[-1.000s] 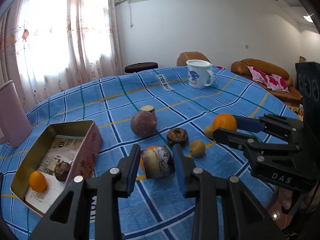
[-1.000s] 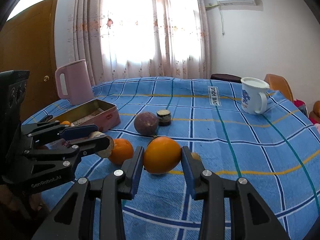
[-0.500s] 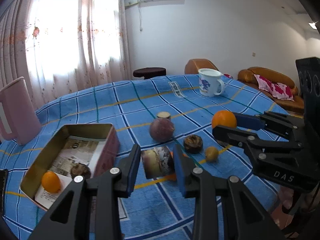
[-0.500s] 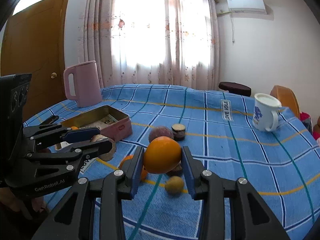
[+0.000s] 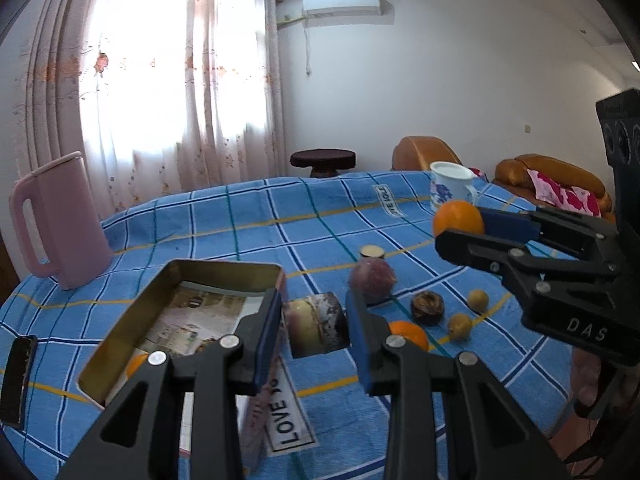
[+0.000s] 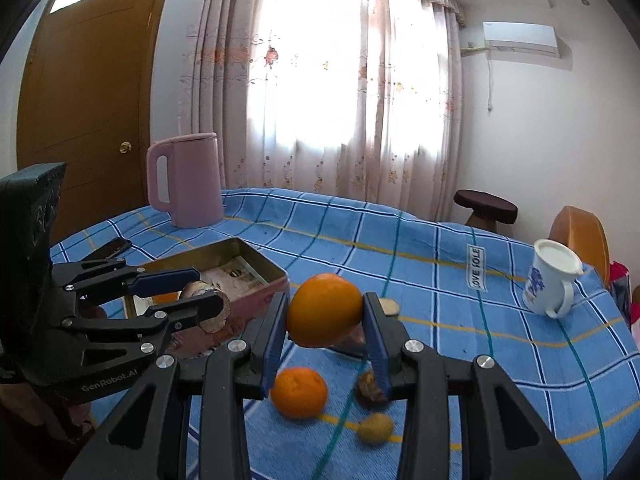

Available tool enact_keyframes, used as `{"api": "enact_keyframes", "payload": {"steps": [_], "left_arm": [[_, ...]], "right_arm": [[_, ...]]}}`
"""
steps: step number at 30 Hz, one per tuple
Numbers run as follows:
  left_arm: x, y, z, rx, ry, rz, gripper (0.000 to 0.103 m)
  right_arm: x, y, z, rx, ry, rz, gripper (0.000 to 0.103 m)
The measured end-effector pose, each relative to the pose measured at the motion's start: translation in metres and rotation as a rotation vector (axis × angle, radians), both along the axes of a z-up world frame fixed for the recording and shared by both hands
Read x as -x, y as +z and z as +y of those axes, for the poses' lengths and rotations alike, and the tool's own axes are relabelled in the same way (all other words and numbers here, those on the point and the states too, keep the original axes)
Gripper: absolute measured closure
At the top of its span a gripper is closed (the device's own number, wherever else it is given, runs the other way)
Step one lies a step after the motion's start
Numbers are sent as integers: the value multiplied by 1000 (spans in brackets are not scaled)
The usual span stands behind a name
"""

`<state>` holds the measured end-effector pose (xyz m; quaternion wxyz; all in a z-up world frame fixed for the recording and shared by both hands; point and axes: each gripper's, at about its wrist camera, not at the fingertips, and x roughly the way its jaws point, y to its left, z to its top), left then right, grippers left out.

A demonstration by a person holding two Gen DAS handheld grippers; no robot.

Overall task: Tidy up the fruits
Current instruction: 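Carry the can with the left tool while the right tool carries the orange over the tin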

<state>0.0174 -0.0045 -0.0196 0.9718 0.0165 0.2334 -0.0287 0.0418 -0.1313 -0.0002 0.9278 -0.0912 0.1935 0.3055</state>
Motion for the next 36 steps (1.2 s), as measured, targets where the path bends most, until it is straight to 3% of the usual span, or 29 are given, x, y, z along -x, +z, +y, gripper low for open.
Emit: {"api": "enact_keyframes", "payload": {"steps": [15, 36], "left_arm": [[7, 15, 44, 20, 88, -43, 68], [10, 2, 104, 46, 216, -16, 68]], "right_arm": [[-3, 15, 51, 21, 90, -32, 64], [-5, -13, 127, 66, 210, 34, 64]]}}
